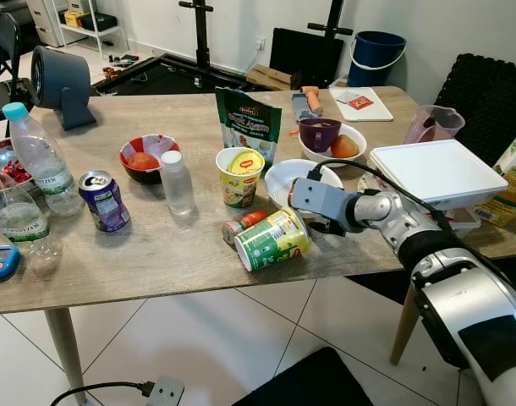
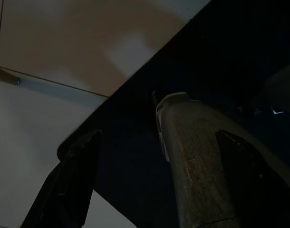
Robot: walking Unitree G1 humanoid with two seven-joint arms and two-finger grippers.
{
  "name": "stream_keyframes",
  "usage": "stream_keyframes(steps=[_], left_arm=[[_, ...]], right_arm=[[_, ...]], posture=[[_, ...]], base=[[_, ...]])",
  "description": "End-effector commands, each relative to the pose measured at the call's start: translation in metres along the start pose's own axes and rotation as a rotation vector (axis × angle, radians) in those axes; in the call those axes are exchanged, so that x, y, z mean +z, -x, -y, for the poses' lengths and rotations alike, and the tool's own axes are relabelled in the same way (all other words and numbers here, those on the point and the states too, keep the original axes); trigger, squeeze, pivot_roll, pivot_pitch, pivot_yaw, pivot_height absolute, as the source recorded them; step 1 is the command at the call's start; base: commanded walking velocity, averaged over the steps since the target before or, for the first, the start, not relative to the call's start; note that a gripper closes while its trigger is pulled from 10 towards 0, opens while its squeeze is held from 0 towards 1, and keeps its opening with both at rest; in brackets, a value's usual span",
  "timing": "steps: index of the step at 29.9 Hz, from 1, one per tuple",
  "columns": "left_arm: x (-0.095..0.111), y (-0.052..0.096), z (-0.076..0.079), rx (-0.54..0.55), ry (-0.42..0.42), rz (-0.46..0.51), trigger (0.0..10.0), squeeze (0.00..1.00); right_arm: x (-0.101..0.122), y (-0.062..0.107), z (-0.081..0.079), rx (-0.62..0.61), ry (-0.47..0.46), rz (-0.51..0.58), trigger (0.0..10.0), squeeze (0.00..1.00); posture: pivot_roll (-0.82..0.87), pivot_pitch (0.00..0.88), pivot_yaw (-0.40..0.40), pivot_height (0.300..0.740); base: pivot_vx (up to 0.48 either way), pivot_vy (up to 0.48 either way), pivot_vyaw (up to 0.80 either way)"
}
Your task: Restocking fridge
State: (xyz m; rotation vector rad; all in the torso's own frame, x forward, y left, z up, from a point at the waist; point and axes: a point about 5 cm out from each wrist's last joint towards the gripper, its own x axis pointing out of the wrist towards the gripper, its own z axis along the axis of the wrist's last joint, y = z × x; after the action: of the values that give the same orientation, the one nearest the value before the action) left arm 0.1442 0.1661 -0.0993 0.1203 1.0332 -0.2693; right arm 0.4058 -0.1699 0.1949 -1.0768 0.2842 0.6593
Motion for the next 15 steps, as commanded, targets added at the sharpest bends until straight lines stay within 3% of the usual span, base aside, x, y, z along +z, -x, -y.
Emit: stream_keyframes(steps=[1,5,6,7,15], left_arm=[[-0.054,0.010,0.020,-0.068,0.005,-0.218,10.0,0.00],[-0.052,0.009,0.019,-0.068,0.000,-0.218,10.0,0.00],[-0.052,0.009,0.019,-0.068,-0.002,-0.218,10.0,0.00],[-0.052,0.009,0.018,-0.068,-0.004,-0.218,10.0,0.00],[-0.047,0.008,0.017,-0.069,-0.016,-0.210,10.0,0.00]], right_arm=[[-0.001,0.004,0.008,-0.020,0.026,-0.018,10.0,0.00],[-0.003,0.012,0.015,0.001,0.017,0.007,10.0,0.00],[-0.004,0.014,0.018,-0.002,0.003,0.020,10.0,0.15],[-0.004,0.016,0.020,-0.007,-0.012,0.032,10.0,1.00],[-0.008,0.026,0.031,-0.040,-0.068,0.060,10.0,1.00]], posture=[[0.01,0.146,-0.069,0.740],[0.01,0.134,-0.063,0.740],[0.00,0.129,-0.060,0.740],[0.00,0.129,-0.060,0.740],[0.00,0.125,-0.055,0.740]], base=[[0.000,0.000,0.00],[0.000,0.000,0.00],[0.000,0.000,0.00],[0.000,0.000,0.00],[0.000,0.000,0.00]])
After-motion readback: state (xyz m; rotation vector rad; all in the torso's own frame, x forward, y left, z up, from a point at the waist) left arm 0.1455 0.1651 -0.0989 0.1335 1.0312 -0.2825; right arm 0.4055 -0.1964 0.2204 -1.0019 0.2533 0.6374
